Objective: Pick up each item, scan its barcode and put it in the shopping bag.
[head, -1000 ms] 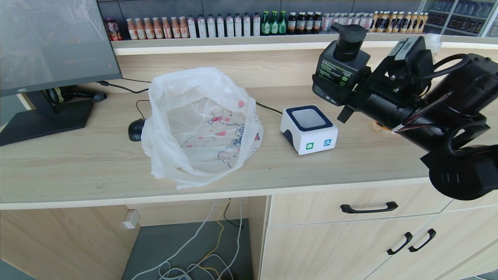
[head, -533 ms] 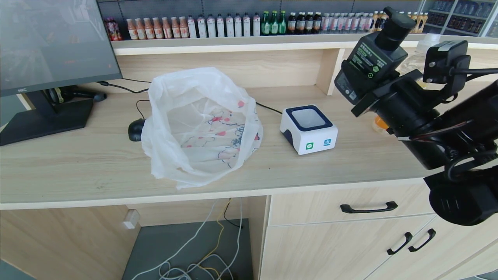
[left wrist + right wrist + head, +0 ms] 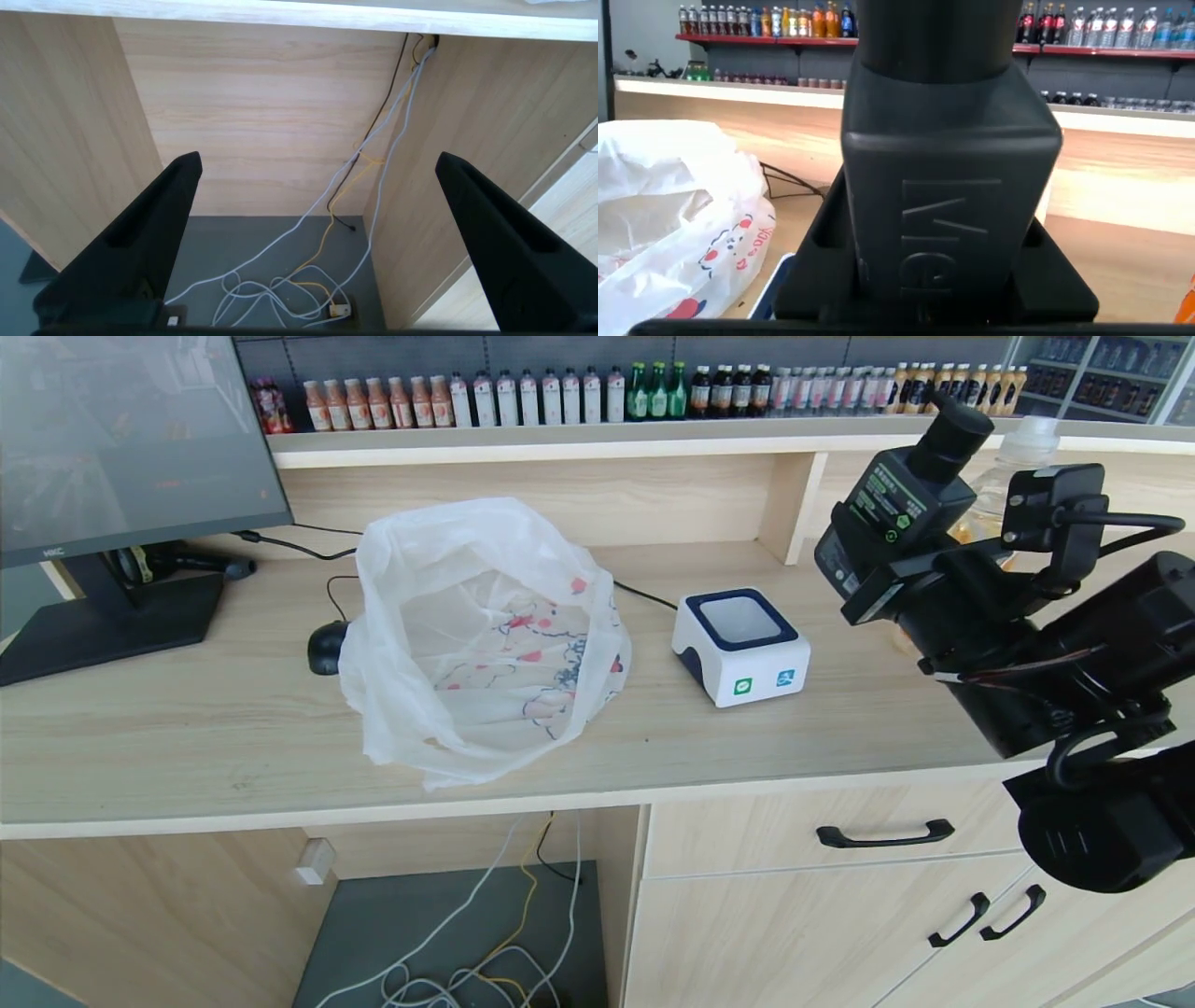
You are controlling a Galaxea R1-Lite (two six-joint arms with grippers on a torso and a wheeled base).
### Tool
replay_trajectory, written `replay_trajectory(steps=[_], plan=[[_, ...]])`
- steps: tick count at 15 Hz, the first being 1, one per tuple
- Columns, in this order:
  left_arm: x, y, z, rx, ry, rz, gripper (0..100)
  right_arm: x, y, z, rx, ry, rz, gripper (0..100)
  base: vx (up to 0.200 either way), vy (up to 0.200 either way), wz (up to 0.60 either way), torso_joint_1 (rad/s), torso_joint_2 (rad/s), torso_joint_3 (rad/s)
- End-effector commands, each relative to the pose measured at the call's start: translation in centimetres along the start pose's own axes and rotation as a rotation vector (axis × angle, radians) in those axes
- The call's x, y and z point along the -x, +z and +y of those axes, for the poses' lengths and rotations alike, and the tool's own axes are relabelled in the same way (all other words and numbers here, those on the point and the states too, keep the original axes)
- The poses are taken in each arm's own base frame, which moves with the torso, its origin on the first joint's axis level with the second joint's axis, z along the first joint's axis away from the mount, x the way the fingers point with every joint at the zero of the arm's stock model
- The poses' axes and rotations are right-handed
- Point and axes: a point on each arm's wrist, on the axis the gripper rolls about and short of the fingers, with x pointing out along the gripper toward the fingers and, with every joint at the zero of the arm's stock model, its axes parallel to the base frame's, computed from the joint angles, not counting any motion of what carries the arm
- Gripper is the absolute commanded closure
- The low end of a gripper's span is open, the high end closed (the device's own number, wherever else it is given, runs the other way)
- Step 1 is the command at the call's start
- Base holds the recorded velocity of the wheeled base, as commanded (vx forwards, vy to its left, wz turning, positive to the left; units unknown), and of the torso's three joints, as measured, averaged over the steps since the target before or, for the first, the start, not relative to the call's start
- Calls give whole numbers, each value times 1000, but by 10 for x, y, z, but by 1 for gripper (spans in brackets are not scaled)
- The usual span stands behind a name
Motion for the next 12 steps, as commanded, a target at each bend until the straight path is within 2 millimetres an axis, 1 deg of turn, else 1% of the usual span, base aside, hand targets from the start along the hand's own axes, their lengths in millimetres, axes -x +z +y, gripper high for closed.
replay_trajectory(steps=[1,4,9,12], plan=[[0,0,0,0,0,-1,0,-2,2,2,-5,-6,-9,100,0,200,0,7,2,-7],[0,0,0,0,0,-1,0,-2,7,1,-9,-10,-26,100,0,200,0,4,2,1],[0,0,0,0,0,-1,0,0,5,4,-17,0,-12,100,0,200,0,5,4,5],[0,0,0,0,0,-1,0,1,10,3,-16,-1,-26,100,0,200,0,2,1,-1]])
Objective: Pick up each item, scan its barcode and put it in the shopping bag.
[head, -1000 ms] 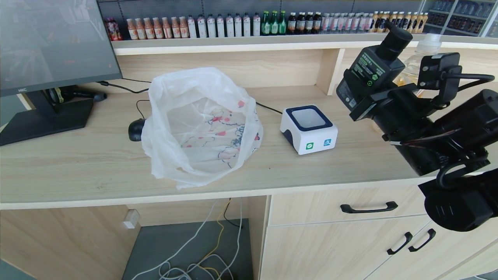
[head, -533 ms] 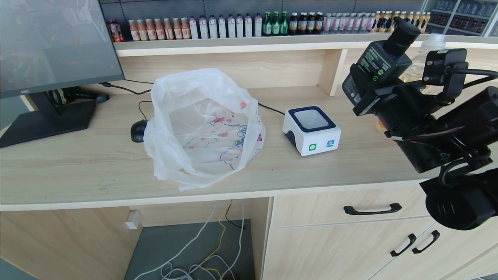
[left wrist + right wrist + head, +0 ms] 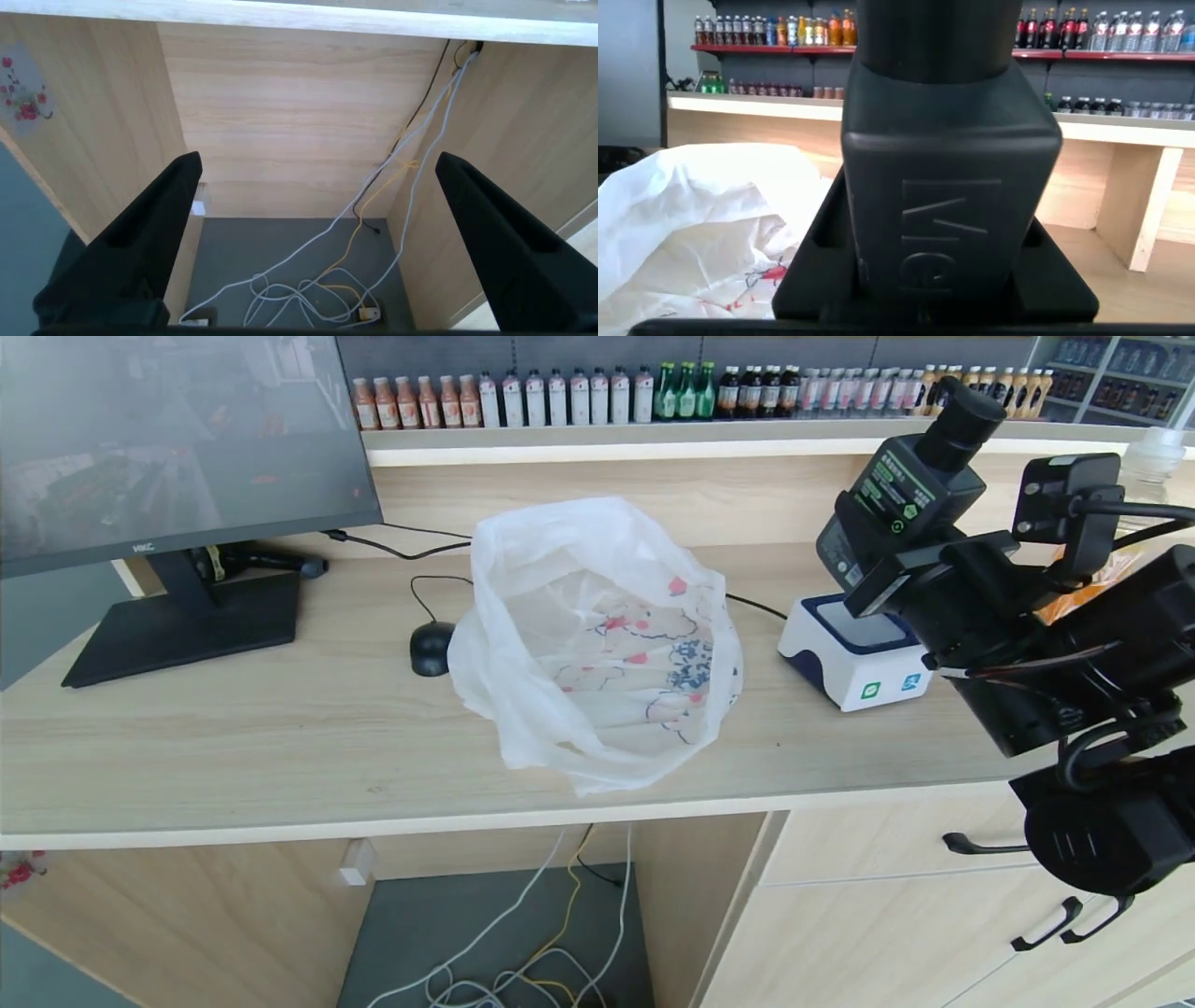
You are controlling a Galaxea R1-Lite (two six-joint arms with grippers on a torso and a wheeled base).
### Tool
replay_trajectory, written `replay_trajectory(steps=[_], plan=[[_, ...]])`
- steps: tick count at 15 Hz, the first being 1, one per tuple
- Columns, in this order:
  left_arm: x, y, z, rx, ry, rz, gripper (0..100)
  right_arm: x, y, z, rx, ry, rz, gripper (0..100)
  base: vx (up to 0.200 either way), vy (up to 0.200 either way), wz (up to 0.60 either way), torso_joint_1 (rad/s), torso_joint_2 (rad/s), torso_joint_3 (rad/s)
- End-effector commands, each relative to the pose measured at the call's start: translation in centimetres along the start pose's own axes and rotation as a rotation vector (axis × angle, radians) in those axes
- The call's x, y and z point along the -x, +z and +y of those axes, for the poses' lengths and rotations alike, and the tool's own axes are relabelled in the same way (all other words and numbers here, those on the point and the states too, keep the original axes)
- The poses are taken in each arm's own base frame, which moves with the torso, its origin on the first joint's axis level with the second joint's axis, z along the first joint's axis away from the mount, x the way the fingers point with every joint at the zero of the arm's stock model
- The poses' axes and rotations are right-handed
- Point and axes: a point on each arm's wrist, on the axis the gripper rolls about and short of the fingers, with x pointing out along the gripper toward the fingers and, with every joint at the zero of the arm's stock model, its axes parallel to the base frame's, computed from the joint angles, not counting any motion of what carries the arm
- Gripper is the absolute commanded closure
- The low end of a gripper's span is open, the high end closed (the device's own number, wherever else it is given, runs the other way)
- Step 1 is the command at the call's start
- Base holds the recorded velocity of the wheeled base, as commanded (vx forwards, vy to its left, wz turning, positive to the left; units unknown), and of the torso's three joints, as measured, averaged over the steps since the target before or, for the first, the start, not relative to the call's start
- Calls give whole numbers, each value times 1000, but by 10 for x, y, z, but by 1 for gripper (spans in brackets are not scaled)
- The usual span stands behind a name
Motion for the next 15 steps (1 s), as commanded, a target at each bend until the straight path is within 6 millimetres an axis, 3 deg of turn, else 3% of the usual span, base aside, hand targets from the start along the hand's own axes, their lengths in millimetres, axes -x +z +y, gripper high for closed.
replay_trajectory(steps=[1,6,7,11,15], plan=[[0,0,0,0,0,-1,0,1,3,0,1,1,-6,100,0,200,0,2,-2,2],[0,0,0,0,0,-1,0,2,11,28,-48,75,-26,100,0,200,0,1,3,4],[0,0,0,0,0,-1,0,2,11,28,-48,75,-26,100,0,0,0,0,0,0],[0,0,0,0,0,-1,0,3,31,71,-64,170,-7,100,0,0,0,0,0,0],[0,0,0,0,0,-1,0,-24,42,95,-86,173,88,100,0,0,0,0,0,0]])
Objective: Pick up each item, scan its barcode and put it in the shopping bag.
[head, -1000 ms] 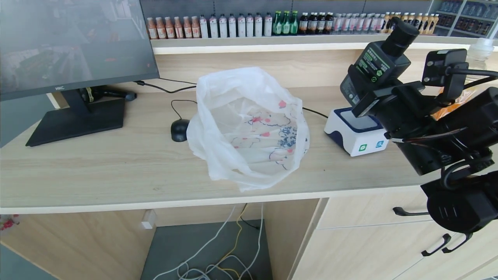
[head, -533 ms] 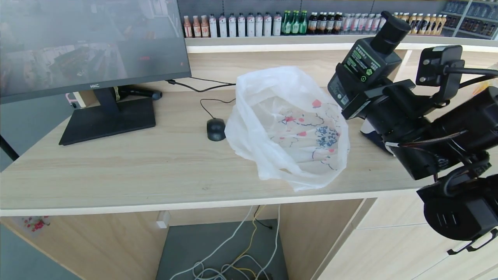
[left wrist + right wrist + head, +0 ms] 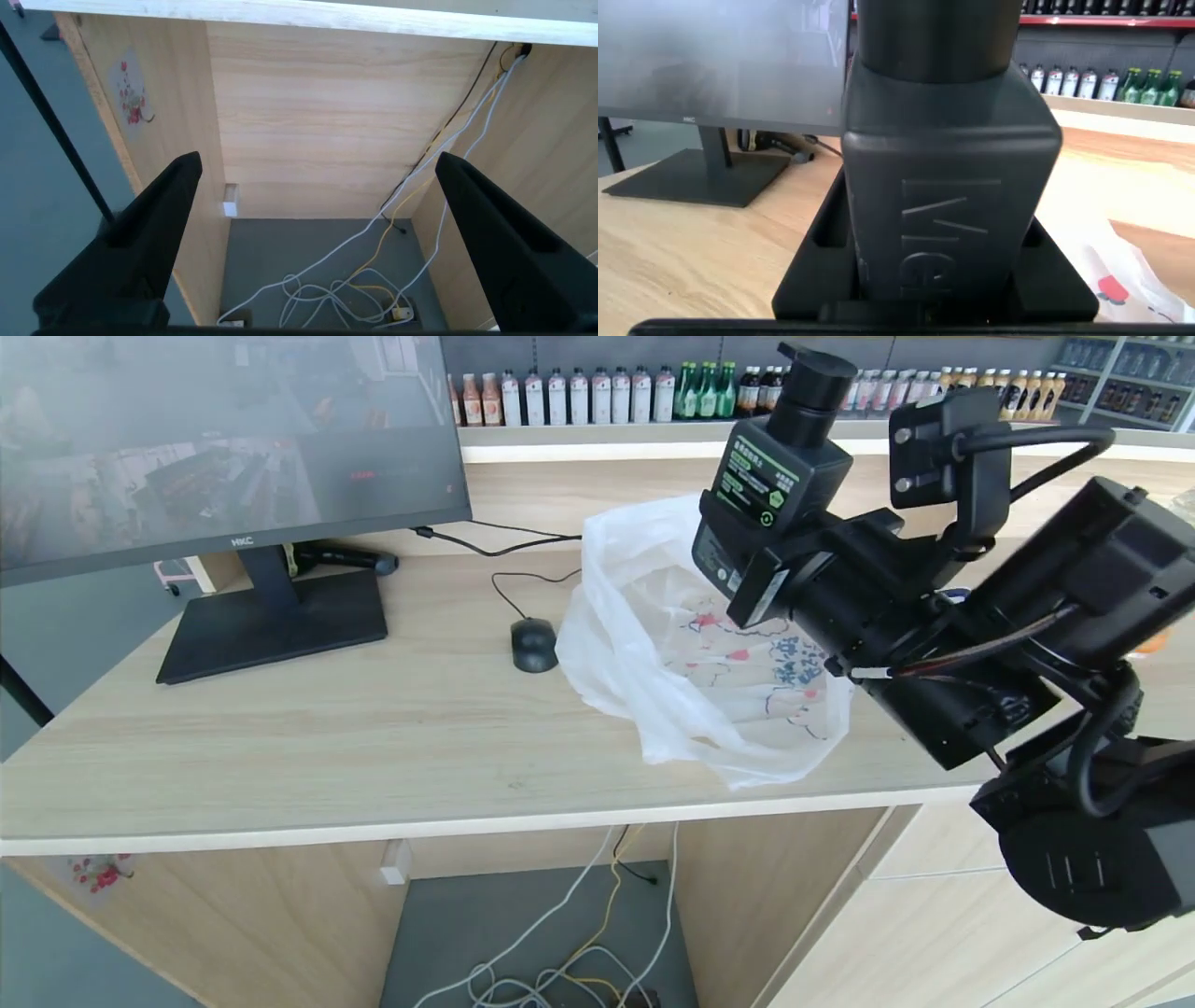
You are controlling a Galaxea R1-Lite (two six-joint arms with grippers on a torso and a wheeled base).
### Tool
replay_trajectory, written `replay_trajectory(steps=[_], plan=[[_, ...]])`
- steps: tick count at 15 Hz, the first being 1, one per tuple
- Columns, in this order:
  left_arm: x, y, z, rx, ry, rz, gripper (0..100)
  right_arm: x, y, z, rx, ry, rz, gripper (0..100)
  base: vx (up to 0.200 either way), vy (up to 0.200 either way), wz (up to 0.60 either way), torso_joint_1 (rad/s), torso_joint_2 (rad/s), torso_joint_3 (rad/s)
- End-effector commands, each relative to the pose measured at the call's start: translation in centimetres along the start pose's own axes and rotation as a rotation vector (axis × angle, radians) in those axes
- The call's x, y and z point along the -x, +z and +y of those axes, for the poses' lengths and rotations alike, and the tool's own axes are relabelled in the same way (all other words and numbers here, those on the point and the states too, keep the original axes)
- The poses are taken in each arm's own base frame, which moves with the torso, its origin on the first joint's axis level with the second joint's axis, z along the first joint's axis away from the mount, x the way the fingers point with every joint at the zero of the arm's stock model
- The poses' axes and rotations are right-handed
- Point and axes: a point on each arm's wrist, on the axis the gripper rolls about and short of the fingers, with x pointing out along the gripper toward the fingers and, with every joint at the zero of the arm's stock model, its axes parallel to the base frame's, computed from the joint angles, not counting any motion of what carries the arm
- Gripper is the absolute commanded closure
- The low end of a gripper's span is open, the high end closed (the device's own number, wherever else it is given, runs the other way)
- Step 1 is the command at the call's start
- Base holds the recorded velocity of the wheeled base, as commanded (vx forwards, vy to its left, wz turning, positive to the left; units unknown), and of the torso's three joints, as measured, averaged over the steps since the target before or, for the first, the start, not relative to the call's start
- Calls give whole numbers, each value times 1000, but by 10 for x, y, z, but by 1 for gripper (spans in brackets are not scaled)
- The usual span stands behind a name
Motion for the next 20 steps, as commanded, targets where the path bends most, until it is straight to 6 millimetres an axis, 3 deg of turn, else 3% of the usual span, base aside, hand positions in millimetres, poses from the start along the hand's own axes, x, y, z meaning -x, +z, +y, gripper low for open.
replay_trajectory(steps=[1,3,6,10,20], plan=[[0,0,0,0,0,-1,0,-17,9,7,-10,12,-6,100,0,0,0,0,0,0],[0,0,0,0,0,-1,0,-38,3,11,-8,23,33,100,0,0,0,0,0,0],[0,0,0,0,0,-1,0,-53,-17,18,-4,31,71,100,0,0,0,0,0,0],[0,0,0,0,0,-1,0,-58,-39,21,1,38,117,100,0,0,0,0,0,0],[0,0,0,0,0,-1,0,-65,-92,1,-16,21,207,100,0,0,0,0,0,0]])
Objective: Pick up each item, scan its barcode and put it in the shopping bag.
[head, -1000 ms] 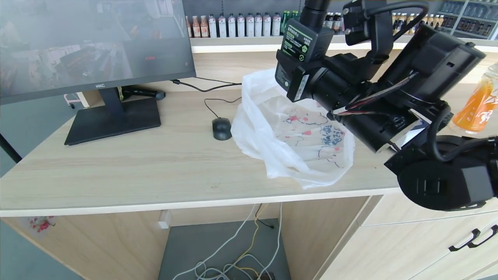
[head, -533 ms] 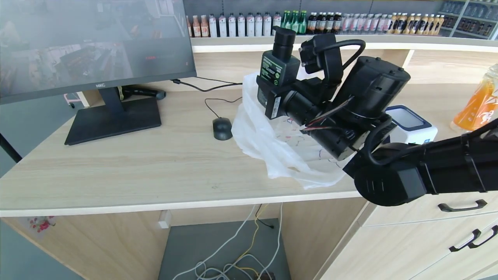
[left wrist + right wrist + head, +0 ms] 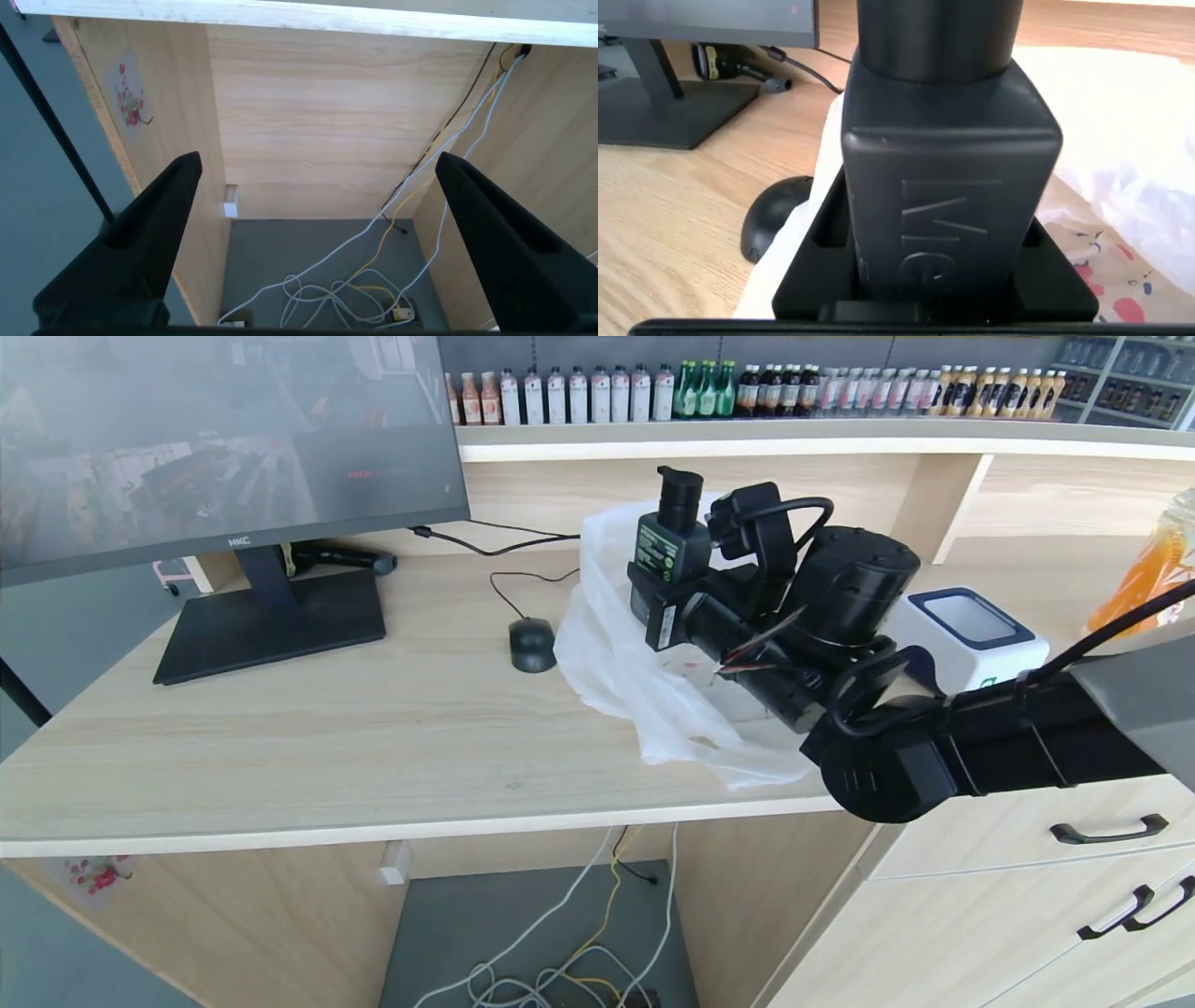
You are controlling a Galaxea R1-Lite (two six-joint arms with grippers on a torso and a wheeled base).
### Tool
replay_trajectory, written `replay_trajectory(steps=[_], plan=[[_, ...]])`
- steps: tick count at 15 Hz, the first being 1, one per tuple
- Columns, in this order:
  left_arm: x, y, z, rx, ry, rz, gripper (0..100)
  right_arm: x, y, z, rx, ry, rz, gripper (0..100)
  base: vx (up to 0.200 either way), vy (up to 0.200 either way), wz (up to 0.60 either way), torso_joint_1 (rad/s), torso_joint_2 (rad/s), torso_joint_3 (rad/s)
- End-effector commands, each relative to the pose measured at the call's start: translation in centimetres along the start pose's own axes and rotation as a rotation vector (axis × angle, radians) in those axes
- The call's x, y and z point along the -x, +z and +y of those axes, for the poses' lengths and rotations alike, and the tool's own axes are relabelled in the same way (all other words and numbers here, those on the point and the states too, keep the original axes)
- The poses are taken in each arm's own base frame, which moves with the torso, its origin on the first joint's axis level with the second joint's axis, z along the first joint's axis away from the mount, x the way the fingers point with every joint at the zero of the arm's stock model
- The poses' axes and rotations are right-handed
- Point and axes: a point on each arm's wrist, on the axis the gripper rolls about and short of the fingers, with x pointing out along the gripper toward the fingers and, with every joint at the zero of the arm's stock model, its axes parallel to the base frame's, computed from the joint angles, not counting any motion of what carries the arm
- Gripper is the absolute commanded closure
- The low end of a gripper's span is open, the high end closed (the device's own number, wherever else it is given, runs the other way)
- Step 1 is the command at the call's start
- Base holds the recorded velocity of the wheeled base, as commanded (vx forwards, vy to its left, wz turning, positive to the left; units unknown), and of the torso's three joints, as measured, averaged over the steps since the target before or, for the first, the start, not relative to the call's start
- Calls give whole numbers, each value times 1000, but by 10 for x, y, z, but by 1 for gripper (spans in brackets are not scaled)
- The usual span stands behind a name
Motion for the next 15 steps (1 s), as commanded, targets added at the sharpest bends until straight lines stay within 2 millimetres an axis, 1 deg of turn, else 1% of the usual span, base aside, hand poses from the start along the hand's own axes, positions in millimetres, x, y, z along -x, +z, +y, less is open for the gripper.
replay_trajectory(steps=[1,3,5,7,10,15], plan=[[0,0,0,0,0,-1,0,-4,-16,-2,6,-6,31,100,0,0,0,0,0,0],[0,0,0,0,0,-1,0,-6,-20,-7,9,-16,31,100,0,0,0,0,0,0],[0,0,0,0,0,-1,0,-6,-23,-6,9,-16,35,100,0,0,0,0,0,0],[0,0,0,0,0,-1,0,-9,-33,-6,10,-13,53,100,0,0,0,0,0,0],[0,0,0,0,0,-1,0,-14,-41,-5,11,-17,60,100,0,0,0,0,0,0],[0,0,0,0,0,-1,0,-14,-44,-5,11,-18,66,100,0,0,0,0,0,0]])
